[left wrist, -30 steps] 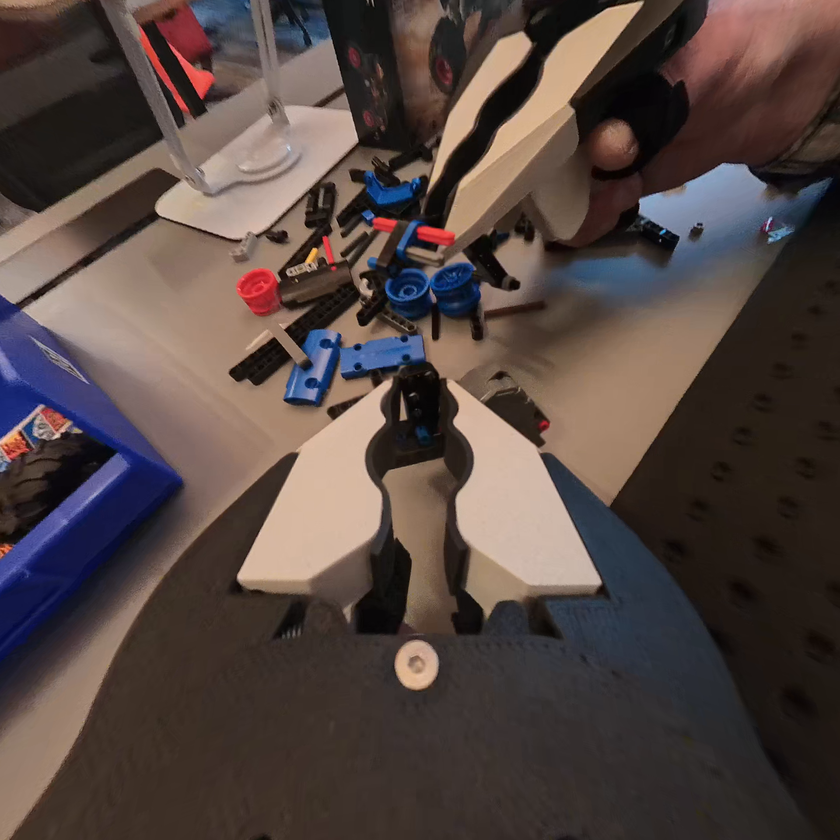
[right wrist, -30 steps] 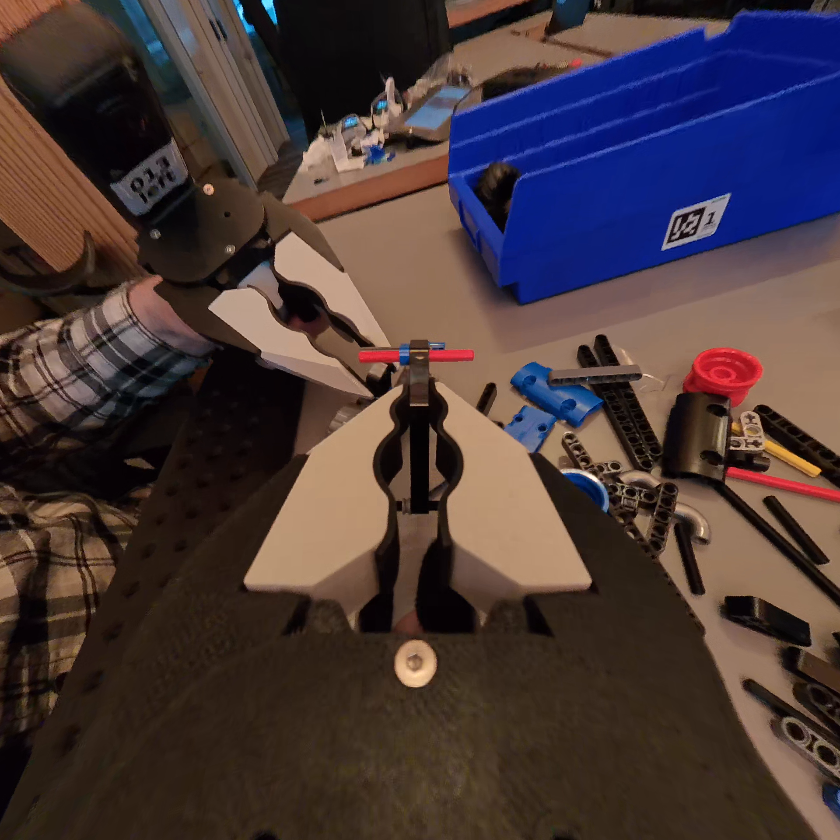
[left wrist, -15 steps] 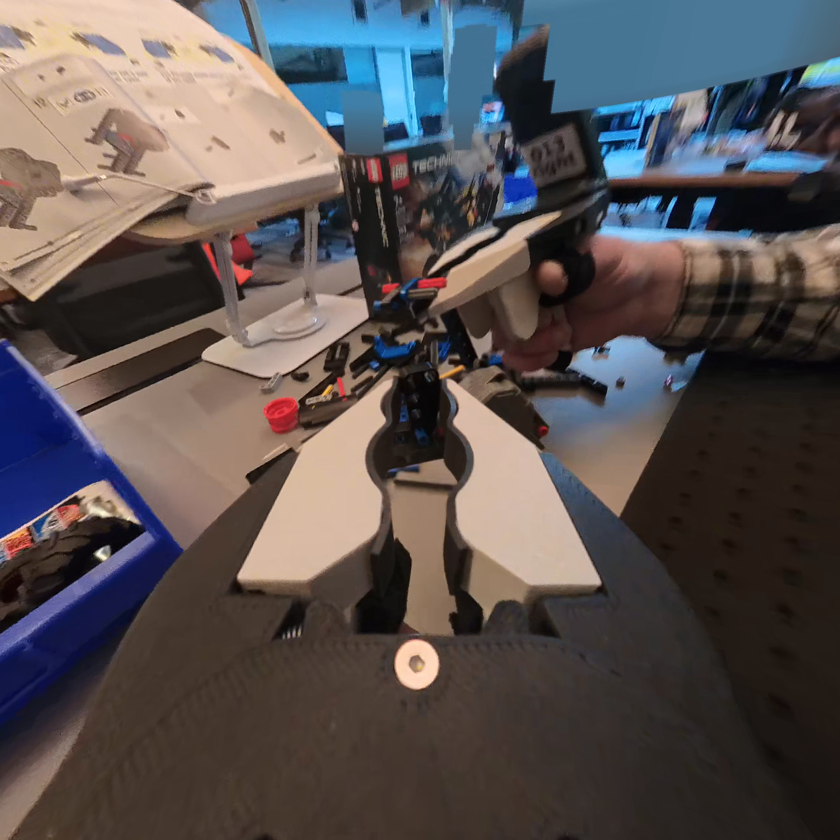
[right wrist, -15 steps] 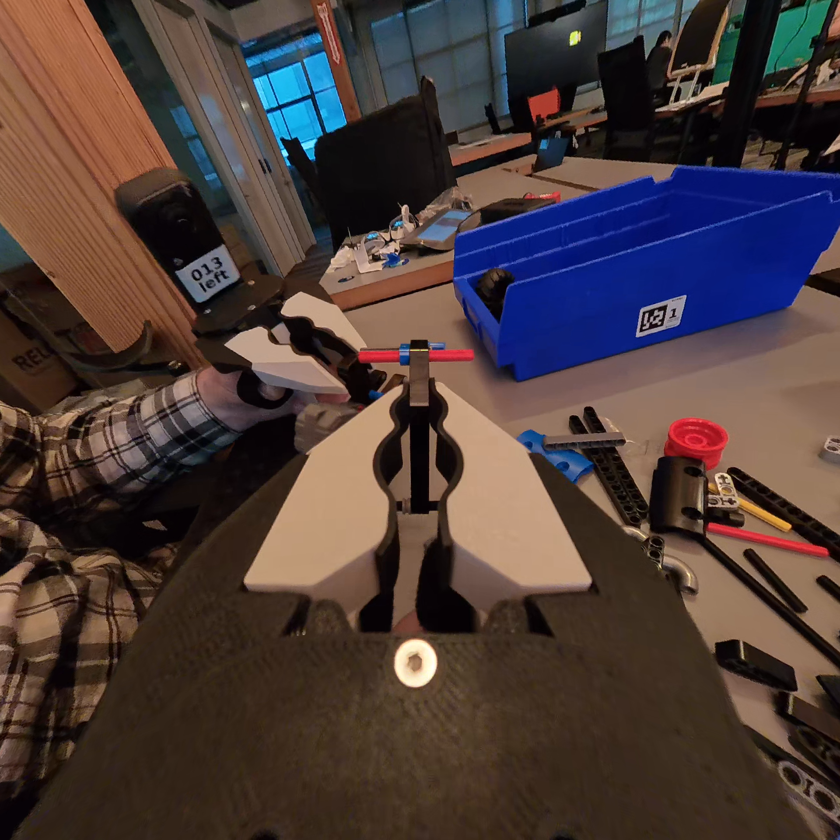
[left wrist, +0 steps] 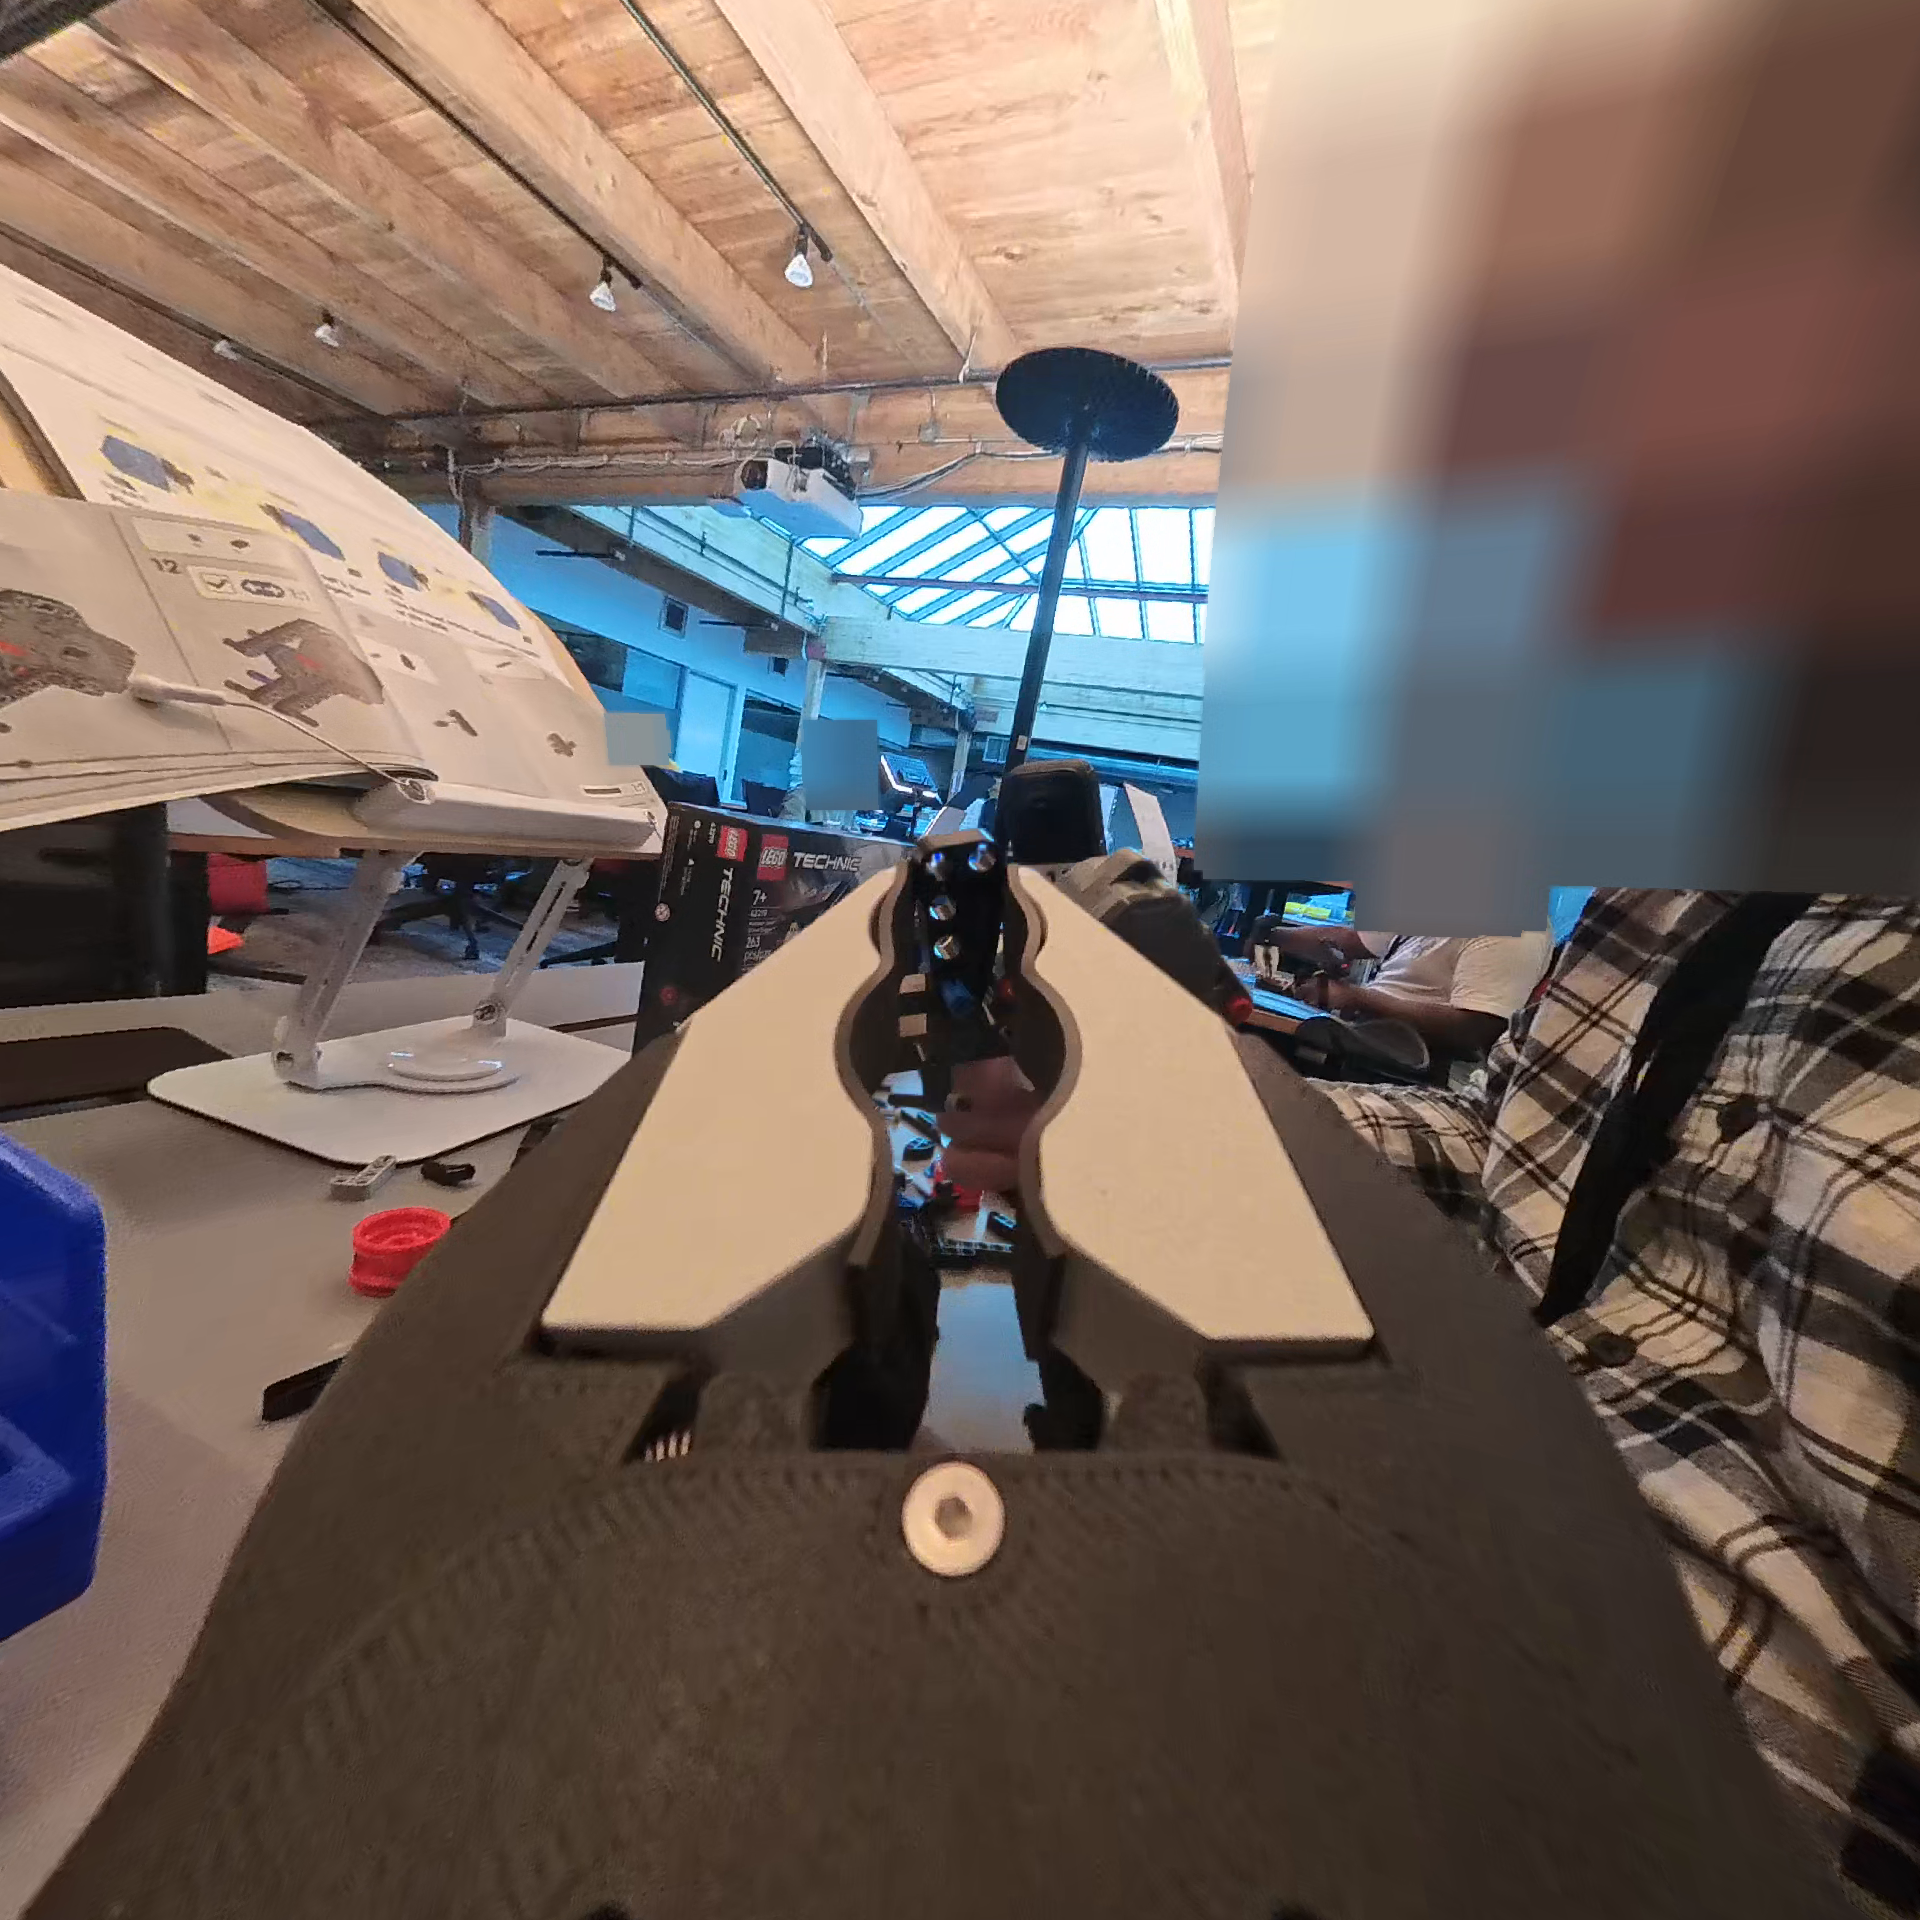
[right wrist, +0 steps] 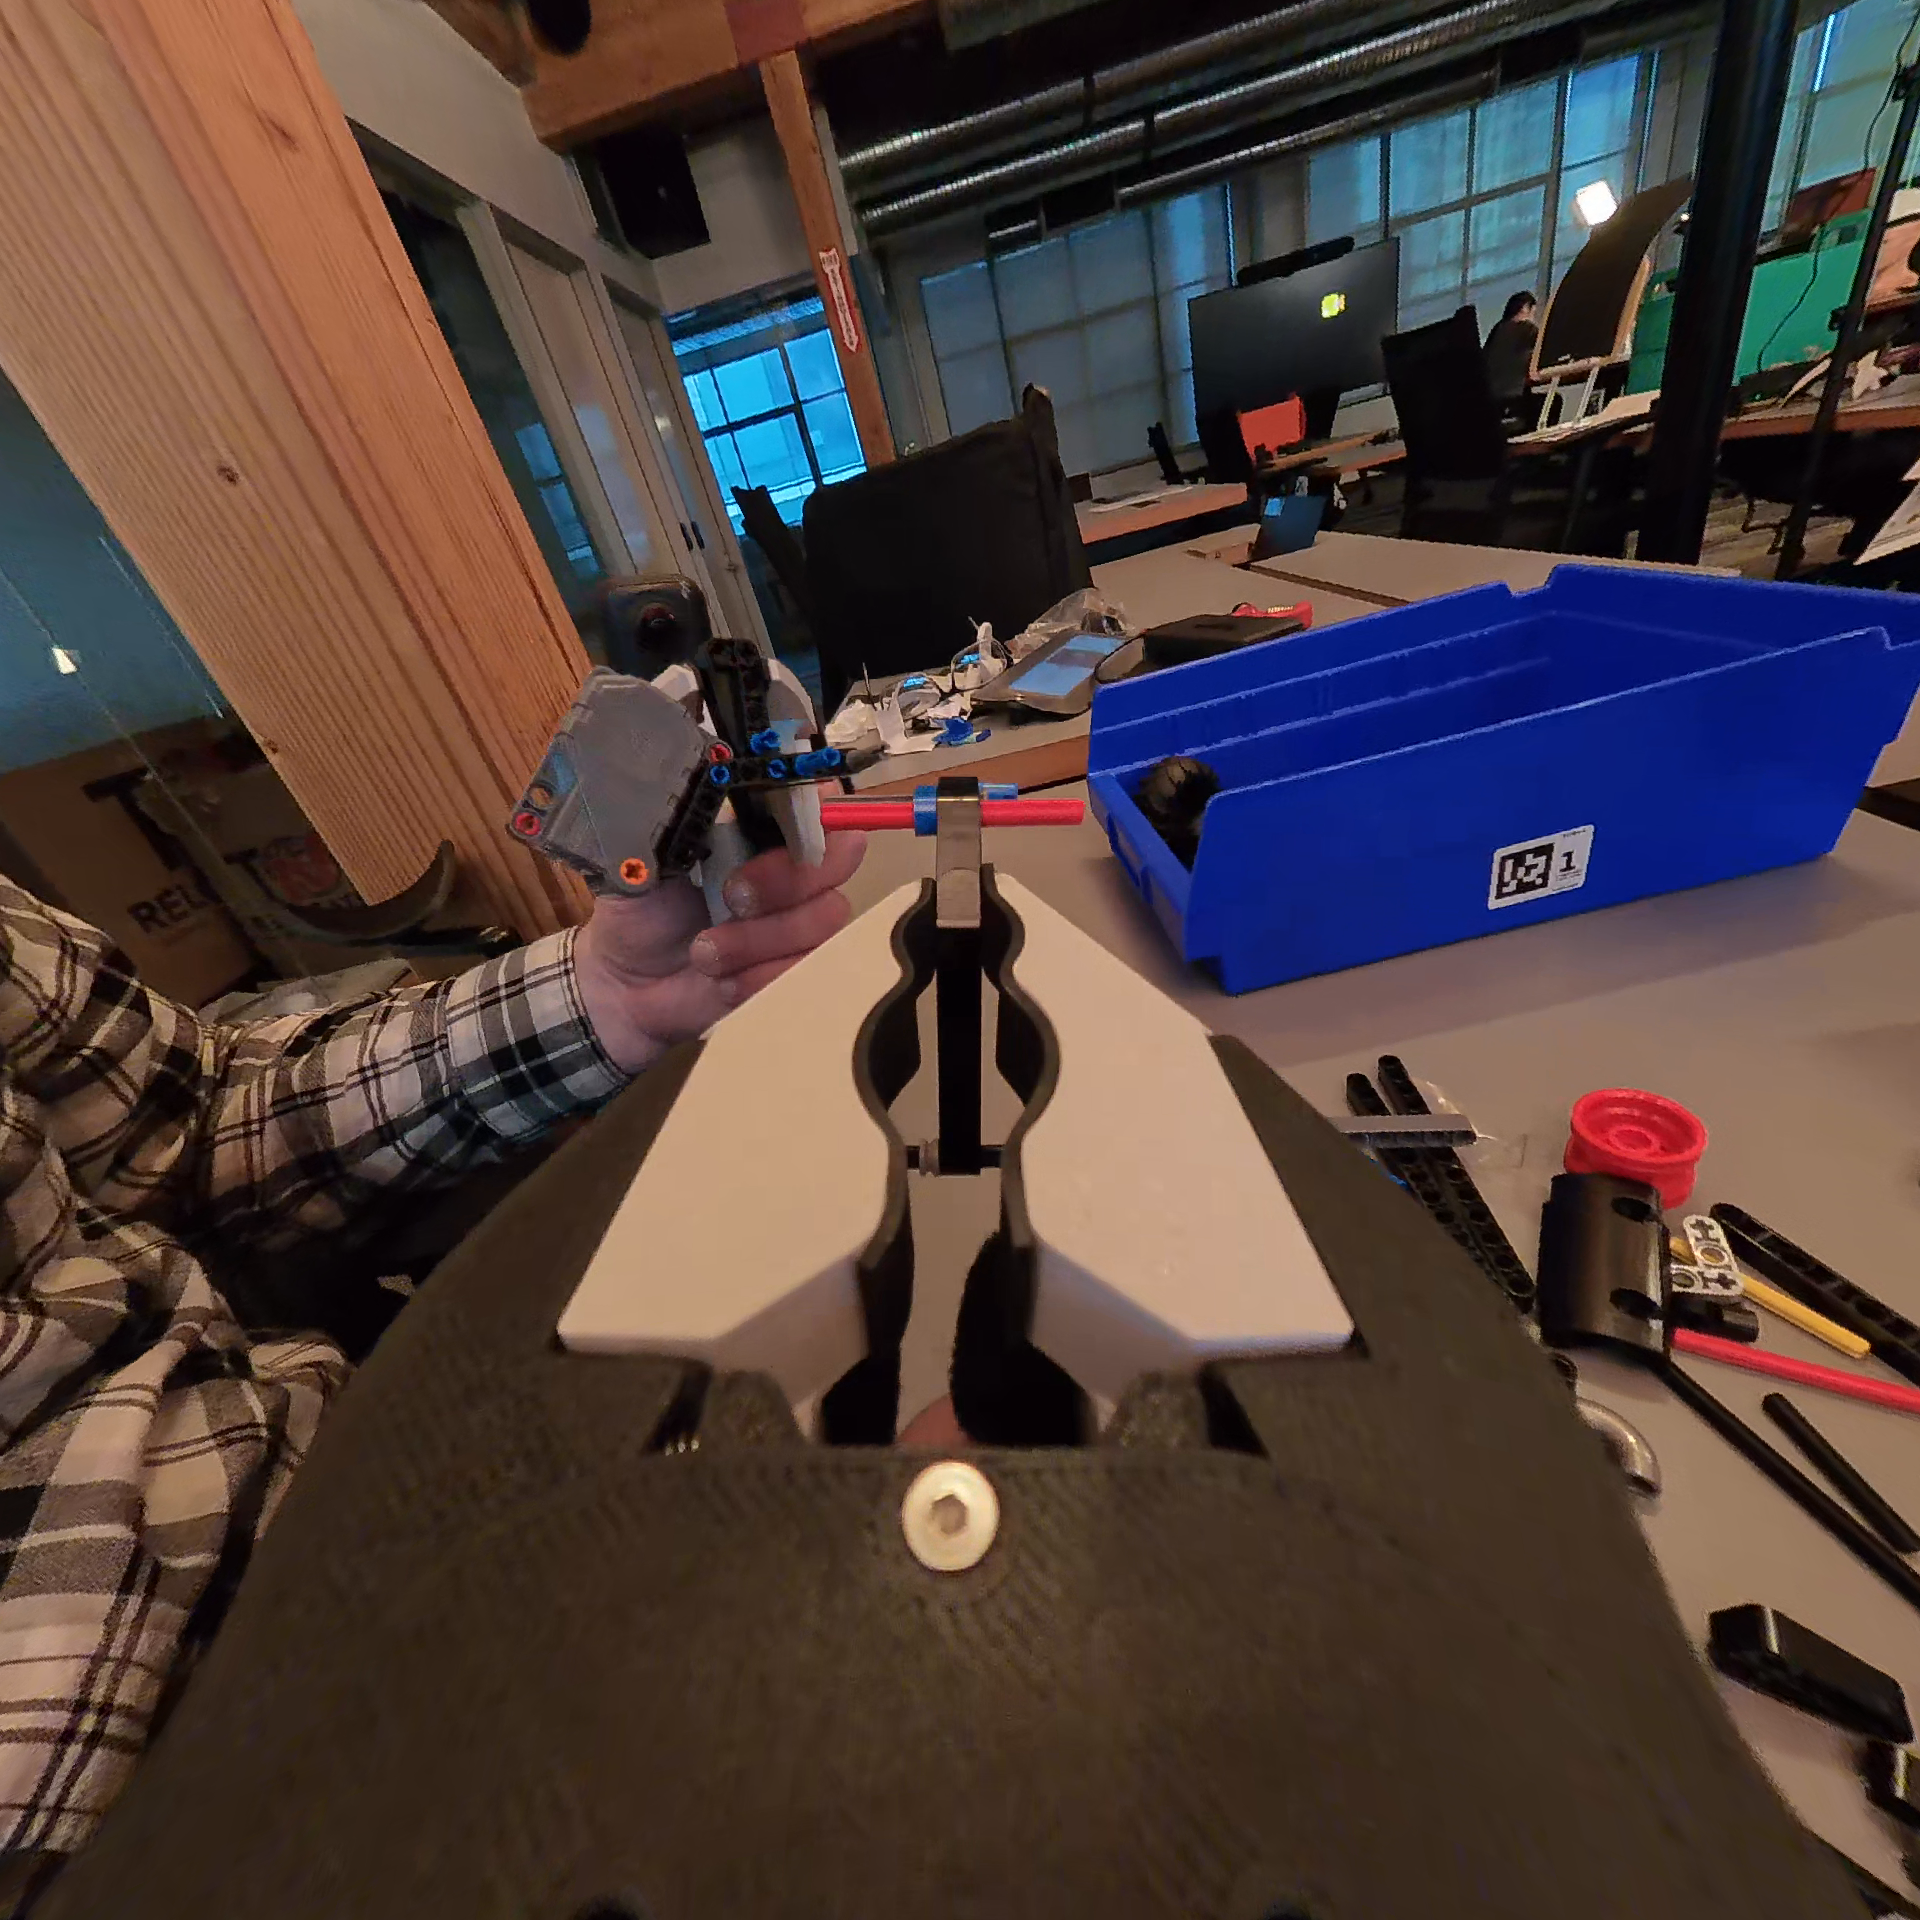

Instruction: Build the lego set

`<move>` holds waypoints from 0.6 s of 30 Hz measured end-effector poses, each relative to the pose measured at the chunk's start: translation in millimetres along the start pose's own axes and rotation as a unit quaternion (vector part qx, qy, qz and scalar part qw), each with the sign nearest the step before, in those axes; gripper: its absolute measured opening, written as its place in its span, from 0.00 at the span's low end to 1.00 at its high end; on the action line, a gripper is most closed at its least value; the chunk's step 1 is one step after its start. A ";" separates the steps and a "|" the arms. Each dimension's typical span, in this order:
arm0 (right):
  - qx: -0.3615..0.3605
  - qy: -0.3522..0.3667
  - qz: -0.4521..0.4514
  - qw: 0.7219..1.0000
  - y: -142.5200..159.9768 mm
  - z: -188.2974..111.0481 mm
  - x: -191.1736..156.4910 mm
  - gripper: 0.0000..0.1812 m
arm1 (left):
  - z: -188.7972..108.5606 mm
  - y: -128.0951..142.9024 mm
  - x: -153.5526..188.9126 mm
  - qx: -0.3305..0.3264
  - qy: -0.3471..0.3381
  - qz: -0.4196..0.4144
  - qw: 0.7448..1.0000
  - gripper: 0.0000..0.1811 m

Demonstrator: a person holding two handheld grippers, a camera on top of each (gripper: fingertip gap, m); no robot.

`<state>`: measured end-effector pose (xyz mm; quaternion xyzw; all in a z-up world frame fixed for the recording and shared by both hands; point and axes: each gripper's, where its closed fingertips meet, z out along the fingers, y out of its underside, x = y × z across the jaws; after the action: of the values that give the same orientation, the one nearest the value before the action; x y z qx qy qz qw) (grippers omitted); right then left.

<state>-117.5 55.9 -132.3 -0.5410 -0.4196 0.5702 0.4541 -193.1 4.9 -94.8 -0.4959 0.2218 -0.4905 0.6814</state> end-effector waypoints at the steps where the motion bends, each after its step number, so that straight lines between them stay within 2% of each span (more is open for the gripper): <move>1: 0.002 -0.001 -0.001 1.000 -0.8 0.1 -0.8 0.03 | 0.4 -0.5 0.3 0.001 0.002 -0.003 1.000 0.07; 5: 0.014 0.000 -0.010 1.000 -6.5 -0.9 -3.7 0.03 | 5.7 3.1 -0.9 -0.010 -0.002 -0.002 1.000 0.07; 18: 0.037 0.008 -0.018 0.999 -13.3 -0.7 -5.9 0.03 | 45.3 39.5 -5.5 -0.074 -0.033 -0.009 0.997 0.08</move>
<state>-116.0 53.3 -118.1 -0.5205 -0.4045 0.5727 0.4873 -142.0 31.6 -112.6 -0.5630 0.2303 -0.4621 0.6453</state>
